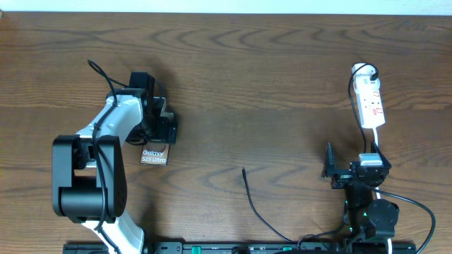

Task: Plug charger to phone and switch on socket
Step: 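Close the left gripper on the phone's sides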

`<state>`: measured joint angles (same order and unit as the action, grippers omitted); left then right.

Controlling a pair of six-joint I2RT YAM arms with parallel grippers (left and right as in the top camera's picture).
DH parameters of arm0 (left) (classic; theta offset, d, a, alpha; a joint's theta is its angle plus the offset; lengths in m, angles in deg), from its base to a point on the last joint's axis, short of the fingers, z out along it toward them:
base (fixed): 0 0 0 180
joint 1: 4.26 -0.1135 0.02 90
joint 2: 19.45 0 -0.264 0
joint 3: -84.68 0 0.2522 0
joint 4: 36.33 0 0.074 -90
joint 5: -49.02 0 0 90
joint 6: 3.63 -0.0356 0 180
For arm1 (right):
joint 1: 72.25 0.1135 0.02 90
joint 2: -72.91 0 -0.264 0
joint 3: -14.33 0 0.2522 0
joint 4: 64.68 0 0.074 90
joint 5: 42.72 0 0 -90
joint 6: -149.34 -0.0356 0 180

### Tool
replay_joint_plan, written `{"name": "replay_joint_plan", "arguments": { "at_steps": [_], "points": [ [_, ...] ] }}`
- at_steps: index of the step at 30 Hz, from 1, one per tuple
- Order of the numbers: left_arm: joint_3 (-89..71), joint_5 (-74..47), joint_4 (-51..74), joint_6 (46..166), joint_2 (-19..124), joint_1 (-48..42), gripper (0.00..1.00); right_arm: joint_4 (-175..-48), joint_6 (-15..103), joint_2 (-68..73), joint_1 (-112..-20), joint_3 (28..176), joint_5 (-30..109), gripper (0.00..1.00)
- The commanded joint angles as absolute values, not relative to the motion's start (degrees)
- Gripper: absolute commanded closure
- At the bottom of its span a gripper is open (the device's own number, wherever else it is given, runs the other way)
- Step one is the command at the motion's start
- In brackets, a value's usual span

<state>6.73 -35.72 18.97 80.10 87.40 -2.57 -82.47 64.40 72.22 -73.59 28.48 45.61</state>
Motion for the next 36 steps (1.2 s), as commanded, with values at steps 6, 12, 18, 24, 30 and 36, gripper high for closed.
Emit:
{"name": "replay_joint_plan", "arguments": {
  "at_steps": [6,12,18,24,30,36],
  "points": [
    [10.16,-35.42,16.72,79.51,88.06,-2.67,0.01,-82.69,64.99,72.53,-72.48,28.41,45.48,0.01],
    [10.16,-35.46,16.04,79.49,88.04,-2.67,0.01,-82.69,64.99,72.53,-72.48,28.41,45.48,0.01],
    [10.16,-35.66,15.89,79.47,88.06,-2.61,0.01,-82.69,64.99,72.53,-72.48,28.41,45.48,0.01],
    [10.29,-35.64,15.91,79.38,88.06,-1.65,0.01,-82.69,64.99,72.53,-72.48,28.41,45.48,0.01],
    [10.38,-35.66,15.89,79.27,88.06,-1.19,0.01,-82.69,64.99,72.53,-72.48,28.41,45.48,0.01],
    [10.43,-35.62,16.09,79.29,88.04,-1.19,0.01,-82.69,65.01,72.53,-72.48,28.41,45.48,0.01]
  ]
}}
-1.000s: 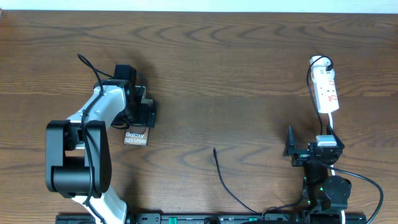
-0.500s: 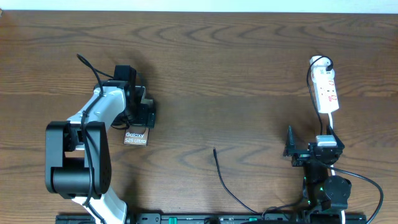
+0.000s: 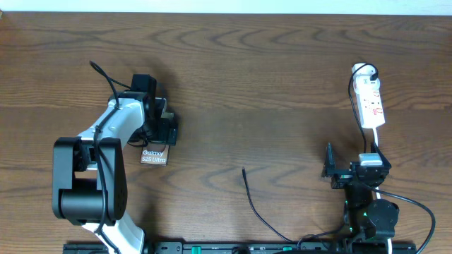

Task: Plug charger to phone and switch on socket
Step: 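Close the left gripper on the phone's sides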

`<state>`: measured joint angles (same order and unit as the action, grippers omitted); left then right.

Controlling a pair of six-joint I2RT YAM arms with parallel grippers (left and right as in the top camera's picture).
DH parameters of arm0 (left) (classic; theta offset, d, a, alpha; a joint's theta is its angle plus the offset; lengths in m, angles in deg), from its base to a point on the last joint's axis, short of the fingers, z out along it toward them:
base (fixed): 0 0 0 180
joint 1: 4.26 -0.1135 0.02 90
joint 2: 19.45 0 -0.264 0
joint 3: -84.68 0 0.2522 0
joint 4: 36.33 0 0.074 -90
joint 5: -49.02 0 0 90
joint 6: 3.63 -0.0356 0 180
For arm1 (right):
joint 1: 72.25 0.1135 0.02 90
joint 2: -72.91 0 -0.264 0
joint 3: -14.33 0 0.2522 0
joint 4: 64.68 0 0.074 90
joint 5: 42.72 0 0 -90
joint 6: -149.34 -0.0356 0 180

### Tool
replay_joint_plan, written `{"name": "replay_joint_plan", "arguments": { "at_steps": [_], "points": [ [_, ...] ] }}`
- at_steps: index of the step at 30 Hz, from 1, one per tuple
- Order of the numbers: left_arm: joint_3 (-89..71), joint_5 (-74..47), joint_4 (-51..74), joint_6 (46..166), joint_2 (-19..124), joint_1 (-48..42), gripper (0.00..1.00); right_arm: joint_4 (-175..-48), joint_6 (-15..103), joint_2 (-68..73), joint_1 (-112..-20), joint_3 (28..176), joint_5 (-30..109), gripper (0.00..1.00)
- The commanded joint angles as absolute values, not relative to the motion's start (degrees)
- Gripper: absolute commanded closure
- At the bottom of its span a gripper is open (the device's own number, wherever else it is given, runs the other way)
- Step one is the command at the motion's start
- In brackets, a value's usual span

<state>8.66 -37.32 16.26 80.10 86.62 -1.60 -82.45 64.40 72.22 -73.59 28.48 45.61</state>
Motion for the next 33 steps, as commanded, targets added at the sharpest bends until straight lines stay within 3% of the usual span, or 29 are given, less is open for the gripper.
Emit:
{"name": "replay_joint_plan", "arguments": {
  "at_steps": [1,33],
  "points": [
    [10.43,-35.62,16.20,79.32,88.06,-1.19,0.01,-82.69,64.99,72.53,-72.48,28.41,45.48,0.01],
    [10.49,-35.40,17.20,79.32,88.04,-1.17,0.01,-82.69,64.99,72.53,-72.48,28.41,45.48,0.01]
  ]
}}
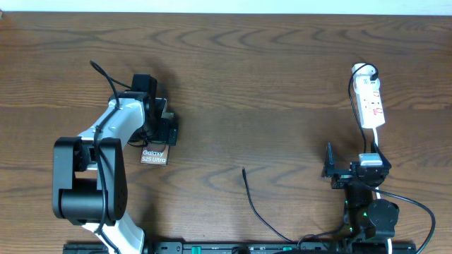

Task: Plug charger to phone and switch on socket
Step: 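Close the left gripper on the phone's sides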

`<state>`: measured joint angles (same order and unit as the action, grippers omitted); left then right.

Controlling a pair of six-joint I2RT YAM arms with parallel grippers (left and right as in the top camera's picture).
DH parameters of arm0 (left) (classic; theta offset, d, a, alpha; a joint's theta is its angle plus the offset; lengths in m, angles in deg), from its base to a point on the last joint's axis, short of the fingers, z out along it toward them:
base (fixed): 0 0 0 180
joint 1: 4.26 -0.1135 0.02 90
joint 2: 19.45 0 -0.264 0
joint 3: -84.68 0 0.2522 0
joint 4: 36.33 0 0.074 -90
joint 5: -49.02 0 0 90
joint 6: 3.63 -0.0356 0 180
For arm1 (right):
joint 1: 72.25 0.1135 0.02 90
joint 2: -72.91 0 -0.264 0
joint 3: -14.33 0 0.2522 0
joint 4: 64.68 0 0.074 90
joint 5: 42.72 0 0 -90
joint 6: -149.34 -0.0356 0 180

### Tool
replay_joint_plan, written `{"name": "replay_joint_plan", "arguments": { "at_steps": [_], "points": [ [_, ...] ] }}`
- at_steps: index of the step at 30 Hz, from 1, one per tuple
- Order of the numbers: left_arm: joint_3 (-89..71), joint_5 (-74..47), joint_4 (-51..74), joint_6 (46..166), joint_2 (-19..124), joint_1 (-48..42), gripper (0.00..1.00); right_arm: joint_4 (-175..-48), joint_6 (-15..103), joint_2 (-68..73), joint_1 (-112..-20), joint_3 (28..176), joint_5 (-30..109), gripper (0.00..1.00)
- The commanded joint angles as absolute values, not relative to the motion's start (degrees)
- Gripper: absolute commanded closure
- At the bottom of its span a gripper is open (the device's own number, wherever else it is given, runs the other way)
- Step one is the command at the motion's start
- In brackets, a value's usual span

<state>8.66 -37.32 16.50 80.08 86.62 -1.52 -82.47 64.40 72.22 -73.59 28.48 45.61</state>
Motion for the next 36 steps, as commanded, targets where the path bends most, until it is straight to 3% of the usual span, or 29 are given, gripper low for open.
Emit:
{"name": "replay_joint_plan", "arguments": {
  "at_steps": [1,24,36],
  "points": [
    [10.49,-35.40,17.20,79.32,88.06,-1.17,0.01,-82.69,64.99,72.53,-72.48,28.41,45.48,0.01],
    [10.49,-35.40,17.20,79.32,88.06,-1.17,0.02,-82.69,64.99,72.53,-72.48,28.41,45.48,0.01],
    [10.49,-35.40,17.20,79.32,88.04,-1.17,0.11,-82.69,64.99,72.53,-72.48,28.41,45.48,0.01]
  ]
}}
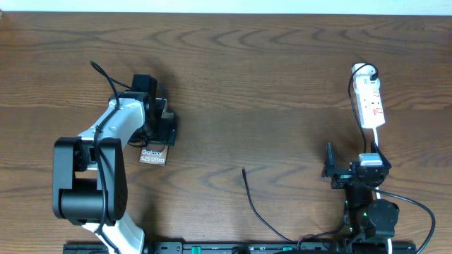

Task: Plug charger to phone and switch on socket
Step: 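Close the left gripper on the phone's sides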

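Note:
The phone (153,156) lies on the table at the left; only its lower end, labelled Galaxy S25 Ultra, shows. My left gripper (158,125) sits over the rest of the phone, and its fingers appear closed across the phone's sides. The black charger cable (251,199) lies loose at the front middle, its free tip (244,169) pointing away from me. The white socket strip (370,99) lies at the right with a plug (363,70) in its far end. My right gripper (329,161) rests near the front right, fingers together and holding nothing.
The wooden table (247,85) fills the view. A thin black wire (104,77) loops off the left arm. Another cable (413,204) curls around the base of the right arm, just in front of the socket strip.
The labelled end of the phone sits a touch further left and away from me. Both arms, the cable and the socket strip are where they were.
At every earlier moment my left gripper stood over the phone in nearly the same spot, and my right arm stayed parked. The cable tip and socket strip kept their places. Only the phone's small shift shows by now.

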`<state>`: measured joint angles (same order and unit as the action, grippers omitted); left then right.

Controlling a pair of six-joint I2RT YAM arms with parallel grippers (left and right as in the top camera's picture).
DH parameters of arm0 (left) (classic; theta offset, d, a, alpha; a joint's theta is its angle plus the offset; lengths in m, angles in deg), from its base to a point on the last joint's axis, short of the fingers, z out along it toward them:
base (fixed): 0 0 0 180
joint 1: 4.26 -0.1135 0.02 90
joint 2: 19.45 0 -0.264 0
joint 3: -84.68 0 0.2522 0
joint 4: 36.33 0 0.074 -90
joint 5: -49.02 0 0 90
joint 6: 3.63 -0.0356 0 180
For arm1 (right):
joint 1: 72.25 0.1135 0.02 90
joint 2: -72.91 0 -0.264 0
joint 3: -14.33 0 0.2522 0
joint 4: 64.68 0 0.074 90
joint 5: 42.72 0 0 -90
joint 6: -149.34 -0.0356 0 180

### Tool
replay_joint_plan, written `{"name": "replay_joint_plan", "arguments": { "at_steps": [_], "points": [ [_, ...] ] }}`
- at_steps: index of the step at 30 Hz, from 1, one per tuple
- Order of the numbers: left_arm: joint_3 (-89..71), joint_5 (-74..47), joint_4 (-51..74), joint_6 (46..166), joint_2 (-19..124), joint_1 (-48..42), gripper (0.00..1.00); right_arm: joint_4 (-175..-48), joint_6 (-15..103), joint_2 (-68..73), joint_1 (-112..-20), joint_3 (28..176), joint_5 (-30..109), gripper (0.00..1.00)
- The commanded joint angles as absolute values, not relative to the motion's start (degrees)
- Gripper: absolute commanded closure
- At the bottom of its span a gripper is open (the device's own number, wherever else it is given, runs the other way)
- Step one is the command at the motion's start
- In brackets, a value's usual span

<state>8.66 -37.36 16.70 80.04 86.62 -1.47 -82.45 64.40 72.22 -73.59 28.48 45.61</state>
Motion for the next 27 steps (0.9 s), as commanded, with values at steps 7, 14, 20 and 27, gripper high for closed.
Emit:
{"name": "replay_joint_plan", "arguments": {
  "at_steps": [7,14,20,27],
  "points": [
    [10.49,-35.40,17.20,79.32,88.06,-1.17,0.12,-82.69,64.99,72.53,-72.48,28.41,45.48,0.01],
    [10.49,-35.40,17.20,79.32,88.04,-1.17,0.13,-82.69,64.99,72.53,-72.48,28.41,45.48,0.01],
    [10.49,-35.40,17.20,79.32,88.06,-1.17,0.16,-82.69,65.01,72.53,-72.48,28.41,45.48,0.01],
    [10.49,-35.40,17.20,79.32,88.04,-1.17,0.16,-82.69,64.99,72.53,-72.48,28.41,45.48,0.01]
  ]
}}
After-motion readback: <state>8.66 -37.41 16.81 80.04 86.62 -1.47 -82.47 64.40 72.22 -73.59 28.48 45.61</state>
